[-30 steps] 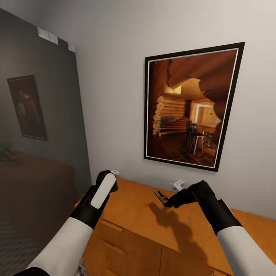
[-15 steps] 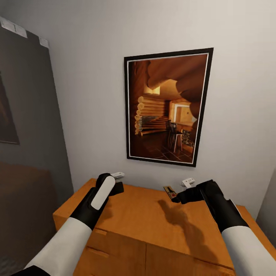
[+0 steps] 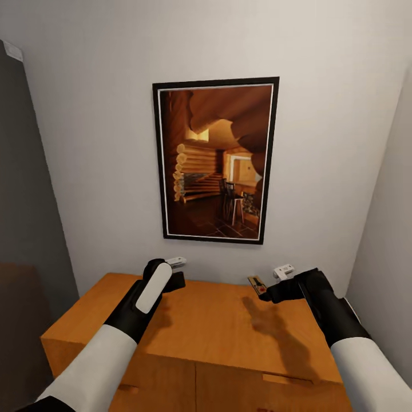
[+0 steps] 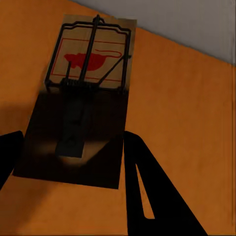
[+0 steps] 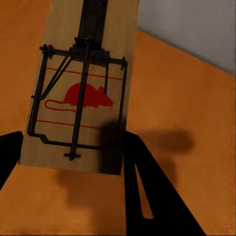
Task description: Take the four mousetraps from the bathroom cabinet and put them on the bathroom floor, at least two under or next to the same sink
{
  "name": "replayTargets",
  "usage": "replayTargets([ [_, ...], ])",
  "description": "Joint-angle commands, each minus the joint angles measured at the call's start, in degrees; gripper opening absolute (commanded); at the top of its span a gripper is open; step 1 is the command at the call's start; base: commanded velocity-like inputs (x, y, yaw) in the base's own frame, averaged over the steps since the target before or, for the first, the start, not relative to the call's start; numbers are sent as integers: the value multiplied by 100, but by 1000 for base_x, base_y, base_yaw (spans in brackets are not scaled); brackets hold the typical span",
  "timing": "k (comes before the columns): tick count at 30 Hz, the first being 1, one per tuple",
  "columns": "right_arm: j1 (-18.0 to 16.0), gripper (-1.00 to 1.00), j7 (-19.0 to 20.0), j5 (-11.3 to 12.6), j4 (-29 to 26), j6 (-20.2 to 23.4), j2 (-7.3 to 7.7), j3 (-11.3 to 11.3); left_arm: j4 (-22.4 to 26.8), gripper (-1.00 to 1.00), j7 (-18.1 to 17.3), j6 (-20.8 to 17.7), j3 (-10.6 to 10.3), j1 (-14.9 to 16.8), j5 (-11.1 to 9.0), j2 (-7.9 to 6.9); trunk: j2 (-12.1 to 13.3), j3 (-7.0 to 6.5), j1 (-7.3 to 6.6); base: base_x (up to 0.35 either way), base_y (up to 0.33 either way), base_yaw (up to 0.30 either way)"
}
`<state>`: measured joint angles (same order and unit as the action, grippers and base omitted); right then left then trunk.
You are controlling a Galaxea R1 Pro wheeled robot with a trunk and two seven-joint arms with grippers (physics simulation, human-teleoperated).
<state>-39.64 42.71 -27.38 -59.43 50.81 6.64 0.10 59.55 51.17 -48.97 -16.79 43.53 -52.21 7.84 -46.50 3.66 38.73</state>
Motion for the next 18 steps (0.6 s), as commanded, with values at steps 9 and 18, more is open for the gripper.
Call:
replayTargets([
  [9,-4,-100,49,-56,-8,15,-5,7,5,-100,68,-33,-9,6,-35,-2,-9,10,1,-185,166,-292],
  [18,-7,-100,51,-57,-8,10,-5,7,4,-100,61,-50,-9,6,-40,-2,-9,10,1,-188,269,-291],
])
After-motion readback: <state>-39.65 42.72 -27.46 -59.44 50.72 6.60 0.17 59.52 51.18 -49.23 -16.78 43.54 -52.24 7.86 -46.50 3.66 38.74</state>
